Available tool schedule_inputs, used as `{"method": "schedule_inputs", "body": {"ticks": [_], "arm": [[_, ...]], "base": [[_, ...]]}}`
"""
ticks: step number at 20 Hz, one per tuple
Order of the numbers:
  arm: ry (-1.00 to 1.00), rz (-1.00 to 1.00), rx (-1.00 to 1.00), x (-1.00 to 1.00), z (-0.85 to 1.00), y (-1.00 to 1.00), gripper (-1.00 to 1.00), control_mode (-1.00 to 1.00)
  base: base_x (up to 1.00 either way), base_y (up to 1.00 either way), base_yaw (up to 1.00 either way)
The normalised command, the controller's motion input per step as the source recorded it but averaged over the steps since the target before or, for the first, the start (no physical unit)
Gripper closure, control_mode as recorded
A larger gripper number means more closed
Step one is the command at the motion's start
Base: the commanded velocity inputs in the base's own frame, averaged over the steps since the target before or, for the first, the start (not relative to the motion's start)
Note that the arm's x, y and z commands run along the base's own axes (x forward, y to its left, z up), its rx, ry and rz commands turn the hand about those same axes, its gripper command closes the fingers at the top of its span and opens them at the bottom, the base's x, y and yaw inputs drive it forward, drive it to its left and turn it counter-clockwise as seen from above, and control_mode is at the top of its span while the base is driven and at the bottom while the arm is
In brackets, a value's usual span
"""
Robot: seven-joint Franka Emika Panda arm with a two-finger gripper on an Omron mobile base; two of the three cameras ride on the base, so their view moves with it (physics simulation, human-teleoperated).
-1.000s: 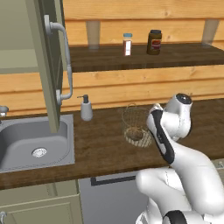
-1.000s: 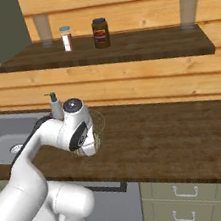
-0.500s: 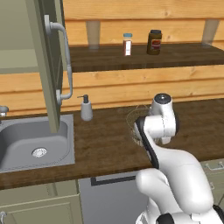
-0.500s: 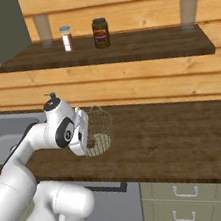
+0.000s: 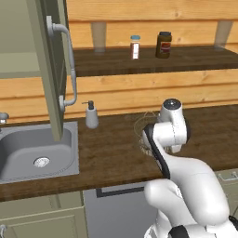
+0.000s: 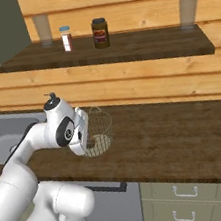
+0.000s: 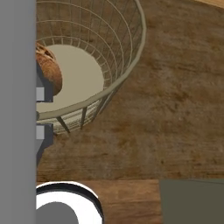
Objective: Open the cabinet, pick up the bread from the cabinet and place it in the basket. Then move the basket to the dining counter.
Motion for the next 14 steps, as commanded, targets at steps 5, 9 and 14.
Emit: {"method": "schedule_inputs", "body": {"ticks": [5,9,14], "arm": [[0.0,0.0,0.0,0.0,0.0,0.0,1.0,1.0],[0.0,0.0,0.0,0.0,0.0,0.0,1.0,1.0],[0.0,0.0,0.0,0.0,0.0,0.0,1.0,1.0]], "base": [[-0.45,-0.31,-0.22],[-0.71,-0.18,-0.46],[-0.31,-0.54,-0.6]]}}
